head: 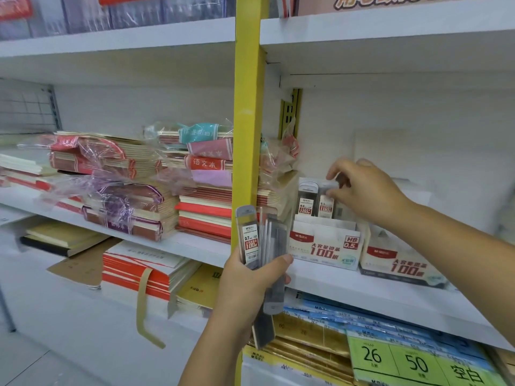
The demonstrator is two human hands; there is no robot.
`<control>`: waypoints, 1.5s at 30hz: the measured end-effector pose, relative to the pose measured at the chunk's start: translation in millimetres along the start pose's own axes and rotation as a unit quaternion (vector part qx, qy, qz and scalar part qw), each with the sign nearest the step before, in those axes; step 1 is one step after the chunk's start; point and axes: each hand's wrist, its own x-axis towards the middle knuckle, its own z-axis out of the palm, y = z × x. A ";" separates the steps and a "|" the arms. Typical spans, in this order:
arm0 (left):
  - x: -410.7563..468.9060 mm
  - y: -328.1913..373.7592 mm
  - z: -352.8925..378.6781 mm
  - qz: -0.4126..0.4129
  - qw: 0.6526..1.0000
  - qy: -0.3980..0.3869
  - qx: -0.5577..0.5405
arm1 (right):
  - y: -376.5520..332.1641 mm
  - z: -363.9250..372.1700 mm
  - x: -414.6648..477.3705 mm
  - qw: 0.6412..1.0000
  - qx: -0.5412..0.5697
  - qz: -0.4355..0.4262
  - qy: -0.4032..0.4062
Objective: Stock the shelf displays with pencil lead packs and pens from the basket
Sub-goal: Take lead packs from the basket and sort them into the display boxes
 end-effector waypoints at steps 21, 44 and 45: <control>-33.4 19.5 12.8 -0.029 0.988 -0.152 0.010 | -56.2 -10.9 -109.0 0.870 0.477 0.120 -0.036; -30.6 15.8 3.9 -0.044 0.996 0.019 -0.077 | -49.6 4.8 -147.0 0.842 0.508 0.141 -0.111; -30.9 15.6 4.3 -0.041 0.997 0.018 -0.068 | -51.9 4.5 -146.4 0.849 0.497 0.141 -0.115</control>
